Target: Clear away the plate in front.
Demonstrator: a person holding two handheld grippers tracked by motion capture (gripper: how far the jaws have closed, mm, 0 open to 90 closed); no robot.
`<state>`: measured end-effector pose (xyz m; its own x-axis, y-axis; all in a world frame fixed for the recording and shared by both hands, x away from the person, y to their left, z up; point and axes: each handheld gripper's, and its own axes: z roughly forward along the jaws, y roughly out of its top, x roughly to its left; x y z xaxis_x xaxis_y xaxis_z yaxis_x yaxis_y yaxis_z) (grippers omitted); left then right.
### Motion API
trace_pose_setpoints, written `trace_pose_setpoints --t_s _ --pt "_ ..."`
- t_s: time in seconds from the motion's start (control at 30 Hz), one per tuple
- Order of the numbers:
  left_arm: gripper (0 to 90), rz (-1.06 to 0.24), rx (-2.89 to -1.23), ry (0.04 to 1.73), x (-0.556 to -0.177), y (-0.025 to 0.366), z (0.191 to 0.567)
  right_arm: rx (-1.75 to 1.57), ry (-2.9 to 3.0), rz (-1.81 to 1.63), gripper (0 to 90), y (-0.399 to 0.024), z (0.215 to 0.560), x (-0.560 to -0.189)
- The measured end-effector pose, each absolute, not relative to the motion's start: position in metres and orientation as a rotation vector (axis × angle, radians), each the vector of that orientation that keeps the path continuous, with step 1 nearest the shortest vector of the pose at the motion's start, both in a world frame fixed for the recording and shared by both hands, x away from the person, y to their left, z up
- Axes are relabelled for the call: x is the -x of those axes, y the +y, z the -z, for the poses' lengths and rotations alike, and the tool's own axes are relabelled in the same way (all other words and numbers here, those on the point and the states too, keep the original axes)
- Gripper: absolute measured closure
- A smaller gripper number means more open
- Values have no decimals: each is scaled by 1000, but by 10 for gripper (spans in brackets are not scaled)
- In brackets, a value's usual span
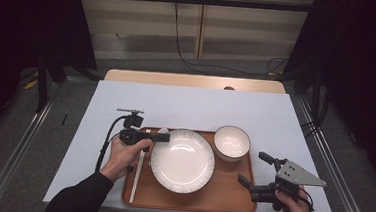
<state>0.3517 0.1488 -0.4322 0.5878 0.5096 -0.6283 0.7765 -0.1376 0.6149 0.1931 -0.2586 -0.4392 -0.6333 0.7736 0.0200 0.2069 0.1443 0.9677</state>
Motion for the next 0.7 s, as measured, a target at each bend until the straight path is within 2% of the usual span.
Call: trace_pose_setpoints --t_s 0.7 --pt "830 378 -1887 1082 -353 131 461 -937 1936 -1514 17 -259 439 -193"
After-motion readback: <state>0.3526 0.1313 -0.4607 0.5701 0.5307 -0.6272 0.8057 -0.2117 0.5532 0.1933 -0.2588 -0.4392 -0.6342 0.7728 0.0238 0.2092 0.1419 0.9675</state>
